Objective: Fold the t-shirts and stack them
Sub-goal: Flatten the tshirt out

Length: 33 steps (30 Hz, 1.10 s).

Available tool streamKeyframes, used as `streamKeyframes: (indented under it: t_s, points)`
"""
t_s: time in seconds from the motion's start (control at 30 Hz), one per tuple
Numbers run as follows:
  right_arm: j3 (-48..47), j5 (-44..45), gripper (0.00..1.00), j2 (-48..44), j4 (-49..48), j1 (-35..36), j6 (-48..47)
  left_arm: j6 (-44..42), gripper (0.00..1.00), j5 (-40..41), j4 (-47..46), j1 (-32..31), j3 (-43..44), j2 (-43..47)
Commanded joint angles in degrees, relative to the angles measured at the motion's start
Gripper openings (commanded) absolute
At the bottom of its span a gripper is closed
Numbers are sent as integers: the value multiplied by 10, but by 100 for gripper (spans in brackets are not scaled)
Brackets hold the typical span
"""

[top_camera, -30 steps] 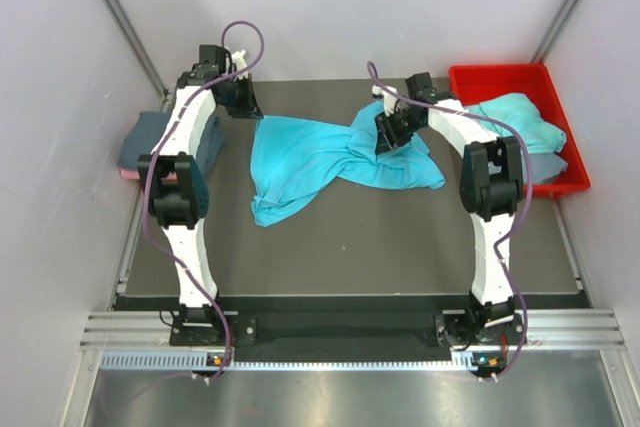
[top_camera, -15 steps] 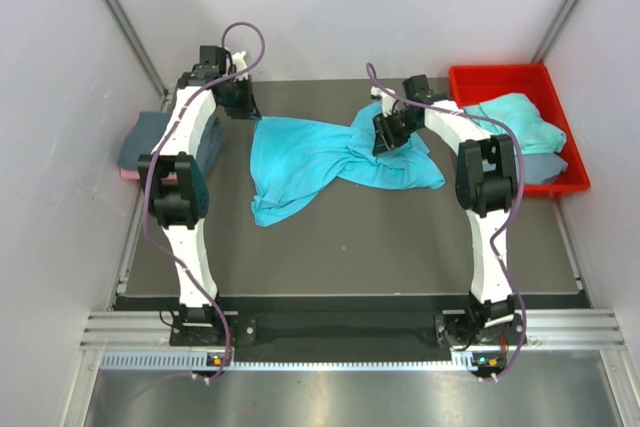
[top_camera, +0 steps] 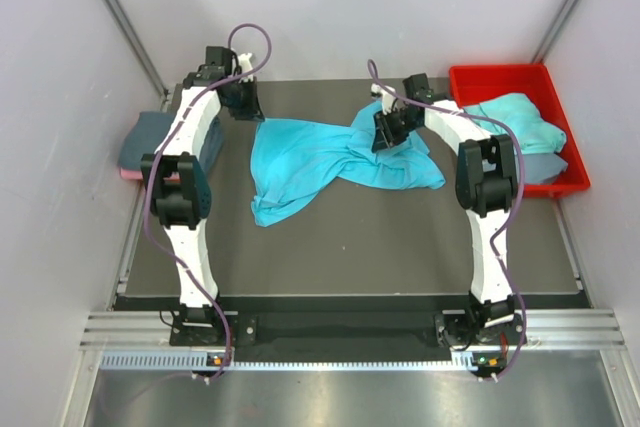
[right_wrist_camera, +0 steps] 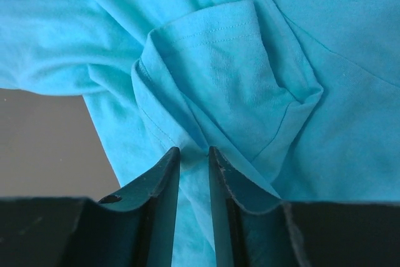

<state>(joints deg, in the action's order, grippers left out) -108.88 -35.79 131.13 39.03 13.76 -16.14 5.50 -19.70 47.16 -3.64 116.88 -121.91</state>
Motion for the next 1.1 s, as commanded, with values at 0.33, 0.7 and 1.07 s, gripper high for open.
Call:
streamKeyframes:
  t_s: [0.33,0.7,1.07]
  points:
    - [-36,-29,19,7,-27,16,17,-18,0,16,3,-13,-2,32]
    - [-33,10,0,-12,-22,16,2,-19,0,22,3,-13,5,29]
    - [-128,86,0,-128,6,-14,-34,-25,0,11,-2,-10,80,11]
